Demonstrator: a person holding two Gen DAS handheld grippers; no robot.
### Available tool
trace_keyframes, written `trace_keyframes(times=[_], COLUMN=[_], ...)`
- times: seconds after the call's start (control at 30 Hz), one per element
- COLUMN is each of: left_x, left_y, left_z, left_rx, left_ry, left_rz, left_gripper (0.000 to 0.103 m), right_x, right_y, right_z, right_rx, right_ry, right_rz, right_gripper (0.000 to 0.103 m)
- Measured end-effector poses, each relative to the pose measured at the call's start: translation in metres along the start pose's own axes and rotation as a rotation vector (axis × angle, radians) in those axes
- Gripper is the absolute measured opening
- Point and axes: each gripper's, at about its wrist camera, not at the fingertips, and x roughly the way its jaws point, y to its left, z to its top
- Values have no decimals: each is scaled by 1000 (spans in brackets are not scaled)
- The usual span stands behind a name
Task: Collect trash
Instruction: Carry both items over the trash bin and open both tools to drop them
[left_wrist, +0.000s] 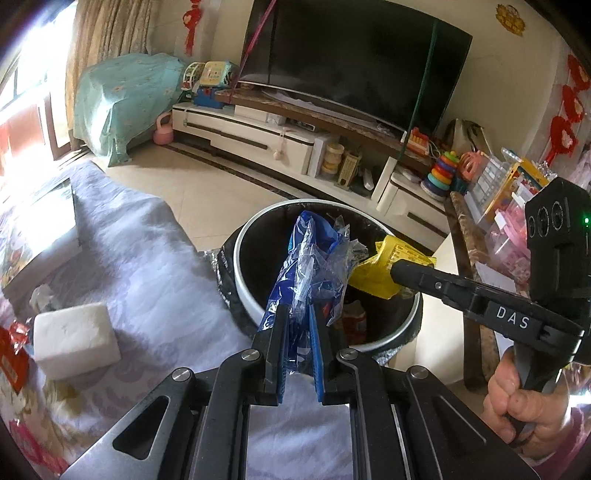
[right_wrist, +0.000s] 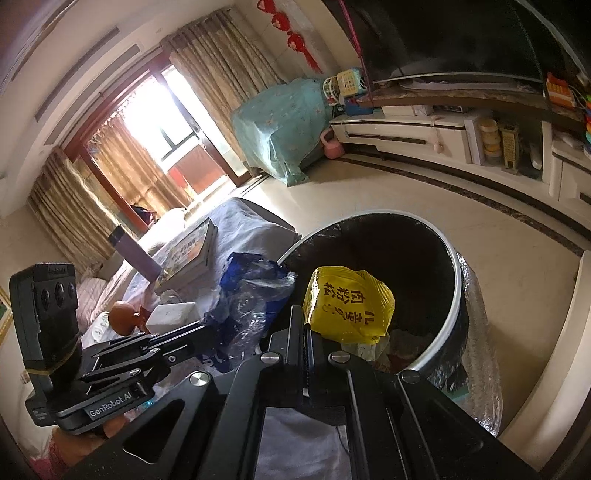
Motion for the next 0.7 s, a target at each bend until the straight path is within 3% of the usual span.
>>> trace_keyframes(times=[0.3, 0.53, 0.67, 0.7], left_x=[16, 20, 14, 11], left_y=[-1, -4, -2, 0], left_z=[15, 20, 10, 6], left_rx=[-7, -16, -26, -36], left_ry=[15, 10, 3, 1], left_rz=[-2, 15, 28, 33], left_gripper=[12, 34, 42, 43], right_x=[9, 11, 9, 8], right_y=[-11, -16, -20, -19], right_z=[8, 11, 8, 8], right_rx=[10, 36, 55, 56], right_ry=[29, 39, 35, 36], right_rz=[-24, -32, -25, -24], right_gripper=[6, 8, 31, 33])
